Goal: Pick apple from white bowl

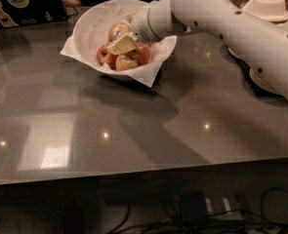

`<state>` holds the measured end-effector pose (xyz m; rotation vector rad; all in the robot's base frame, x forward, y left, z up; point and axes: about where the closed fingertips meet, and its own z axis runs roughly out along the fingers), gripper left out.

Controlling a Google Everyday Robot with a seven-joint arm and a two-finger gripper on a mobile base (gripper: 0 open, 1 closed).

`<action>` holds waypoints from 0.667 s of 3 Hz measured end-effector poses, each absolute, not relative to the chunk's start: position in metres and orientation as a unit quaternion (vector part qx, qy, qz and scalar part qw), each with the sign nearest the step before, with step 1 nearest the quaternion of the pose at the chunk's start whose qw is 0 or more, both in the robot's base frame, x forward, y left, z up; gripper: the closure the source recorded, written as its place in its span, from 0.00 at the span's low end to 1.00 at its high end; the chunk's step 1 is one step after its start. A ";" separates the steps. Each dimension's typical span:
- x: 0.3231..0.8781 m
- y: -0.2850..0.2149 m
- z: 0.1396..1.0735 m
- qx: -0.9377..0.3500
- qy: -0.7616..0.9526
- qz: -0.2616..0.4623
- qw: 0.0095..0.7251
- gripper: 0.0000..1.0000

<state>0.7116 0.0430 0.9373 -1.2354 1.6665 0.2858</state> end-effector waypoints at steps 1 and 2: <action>0.713 0.044 0.935 -0.509 0.690 0.121 0.500 0.49; 0.714 0.045 0.932 -0.508 0.691 0.124 0.499 0.67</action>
Offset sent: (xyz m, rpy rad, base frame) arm 0.0047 -0.0011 -0.0100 0.0256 0.0244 -0.0072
